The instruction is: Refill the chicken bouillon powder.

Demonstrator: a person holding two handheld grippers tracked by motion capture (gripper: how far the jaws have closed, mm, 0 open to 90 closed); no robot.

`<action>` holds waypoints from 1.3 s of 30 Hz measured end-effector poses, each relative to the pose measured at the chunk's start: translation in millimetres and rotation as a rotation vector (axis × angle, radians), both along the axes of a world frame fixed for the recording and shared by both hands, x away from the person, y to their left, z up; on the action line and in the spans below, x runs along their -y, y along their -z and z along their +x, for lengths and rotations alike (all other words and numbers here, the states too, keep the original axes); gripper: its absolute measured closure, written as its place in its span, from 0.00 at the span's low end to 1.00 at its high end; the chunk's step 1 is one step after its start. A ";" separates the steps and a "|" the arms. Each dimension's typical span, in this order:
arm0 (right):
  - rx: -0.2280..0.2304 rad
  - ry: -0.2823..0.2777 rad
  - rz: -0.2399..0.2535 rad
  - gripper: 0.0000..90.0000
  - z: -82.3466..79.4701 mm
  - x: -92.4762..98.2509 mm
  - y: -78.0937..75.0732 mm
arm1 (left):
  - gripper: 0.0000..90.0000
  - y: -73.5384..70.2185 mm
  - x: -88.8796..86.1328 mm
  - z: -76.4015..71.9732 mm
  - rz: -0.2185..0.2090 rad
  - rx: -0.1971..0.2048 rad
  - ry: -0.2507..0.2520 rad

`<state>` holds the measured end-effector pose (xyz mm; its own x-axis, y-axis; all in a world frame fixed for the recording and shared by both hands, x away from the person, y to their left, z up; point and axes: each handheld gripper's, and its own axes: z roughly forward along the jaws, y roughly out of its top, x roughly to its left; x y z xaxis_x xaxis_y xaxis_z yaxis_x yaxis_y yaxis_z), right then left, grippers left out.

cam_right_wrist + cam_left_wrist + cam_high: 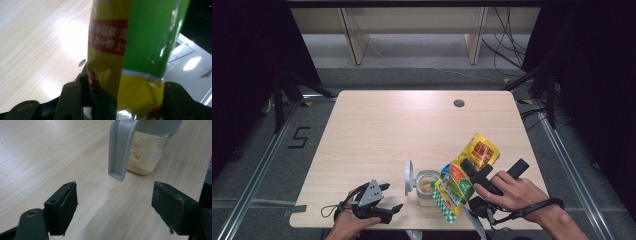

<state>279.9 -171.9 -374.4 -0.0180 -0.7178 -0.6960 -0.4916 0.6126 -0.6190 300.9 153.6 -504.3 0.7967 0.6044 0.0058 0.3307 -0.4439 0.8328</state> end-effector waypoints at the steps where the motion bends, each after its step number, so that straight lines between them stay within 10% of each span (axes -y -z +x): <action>1: -0.004 0.006 0.002 0.62 1.7 -0.7 0.1 | 0.23 -0.8 -0.9 0.0 0.003 -0.001 0.004; 39: 0.007 0.001 -0.004 0.63 6.4 -0.1 -2.7 | 0.23 -0.7 -0.6 -0.4 -0.002 -0.002 0.003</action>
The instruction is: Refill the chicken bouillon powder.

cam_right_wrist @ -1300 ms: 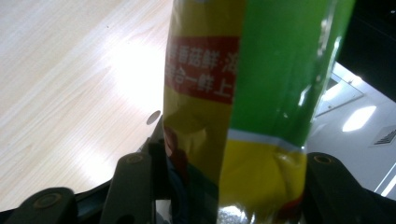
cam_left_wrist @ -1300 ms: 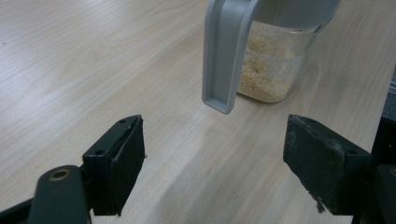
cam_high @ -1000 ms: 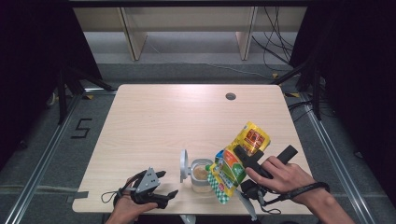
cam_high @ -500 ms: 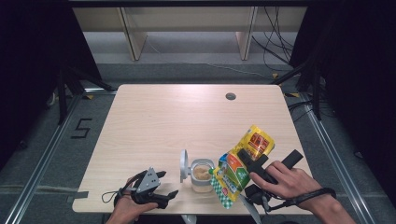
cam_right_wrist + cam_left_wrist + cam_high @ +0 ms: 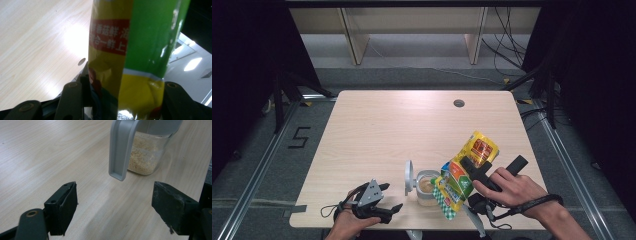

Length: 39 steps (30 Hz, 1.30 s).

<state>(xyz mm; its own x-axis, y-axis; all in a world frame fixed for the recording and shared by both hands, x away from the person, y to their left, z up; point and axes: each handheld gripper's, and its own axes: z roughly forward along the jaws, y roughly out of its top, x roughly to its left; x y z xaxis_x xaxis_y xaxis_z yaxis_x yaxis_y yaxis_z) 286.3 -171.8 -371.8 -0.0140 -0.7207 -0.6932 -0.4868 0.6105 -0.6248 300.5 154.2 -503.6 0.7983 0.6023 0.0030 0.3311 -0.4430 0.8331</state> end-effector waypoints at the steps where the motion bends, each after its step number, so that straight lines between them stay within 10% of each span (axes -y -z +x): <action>1: -0.002 -0.001 -0.008 0.63 1.1 0.7 -0.1 | 0.23 -0.1 0.0 0.2 0.000 0.000 0.000; 39: 0.002 0.026 -0.002 0.63 0.2 5.3 -4.2 | 0.23 0.1 0.8 -0.2 -0.008 -0.005 0.004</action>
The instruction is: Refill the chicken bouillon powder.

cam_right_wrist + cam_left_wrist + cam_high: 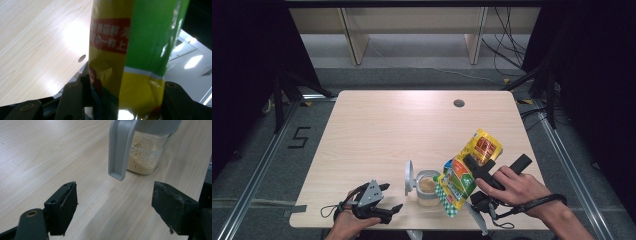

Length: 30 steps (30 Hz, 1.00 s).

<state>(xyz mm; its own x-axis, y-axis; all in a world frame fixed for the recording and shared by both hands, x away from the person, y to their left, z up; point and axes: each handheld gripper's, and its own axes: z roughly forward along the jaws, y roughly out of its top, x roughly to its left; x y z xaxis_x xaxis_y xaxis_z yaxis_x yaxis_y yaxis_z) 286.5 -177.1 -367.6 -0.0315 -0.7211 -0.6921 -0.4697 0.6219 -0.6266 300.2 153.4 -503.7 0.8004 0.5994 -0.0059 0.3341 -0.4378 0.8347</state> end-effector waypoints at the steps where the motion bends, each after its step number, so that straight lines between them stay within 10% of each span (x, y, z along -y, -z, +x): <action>1: 0.008 -0.011 -0.004 0.63 -0.4 0.8 -0.1 | 0.23 -0.1 -0.3 0.6 0.006 0.001 0.000; 30: -0.011 -0.017 0.007 0.63 -5.8 -2.6 4.8 | 0.23 0.6 0.1 0.0 -0.003 0.005 -0.011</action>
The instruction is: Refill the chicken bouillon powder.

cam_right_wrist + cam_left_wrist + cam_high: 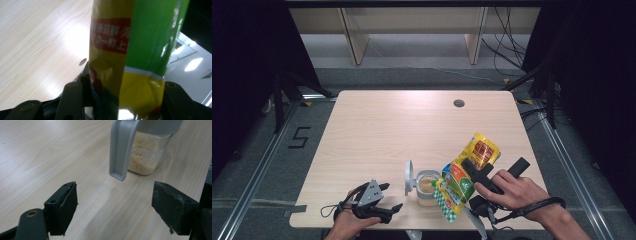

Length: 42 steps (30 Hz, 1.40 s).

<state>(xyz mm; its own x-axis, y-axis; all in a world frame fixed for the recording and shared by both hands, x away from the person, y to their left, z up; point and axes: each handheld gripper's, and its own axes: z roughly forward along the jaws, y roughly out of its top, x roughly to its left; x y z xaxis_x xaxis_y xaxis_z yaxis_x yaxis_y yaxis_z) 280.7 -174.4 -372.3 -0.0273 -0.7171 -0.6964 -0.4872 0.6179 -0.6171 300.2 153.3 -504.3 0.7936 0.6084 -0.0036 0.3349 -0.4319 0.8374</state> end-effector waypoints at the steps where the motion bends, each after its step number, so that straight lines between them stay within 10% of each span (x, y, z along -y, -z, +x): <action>1: -0.003 0.004 -0.004 0.63 0.9 -0.2 -0.8 | 0.23 -0.4 -0.7 0.1 0.014 0.004 0.002; 42: -0.008 0.012 0.005 0.63 0.6 4.5 1.2 | 0.23 -0.7 -1.0 0.6 0.013 -0.001 0.010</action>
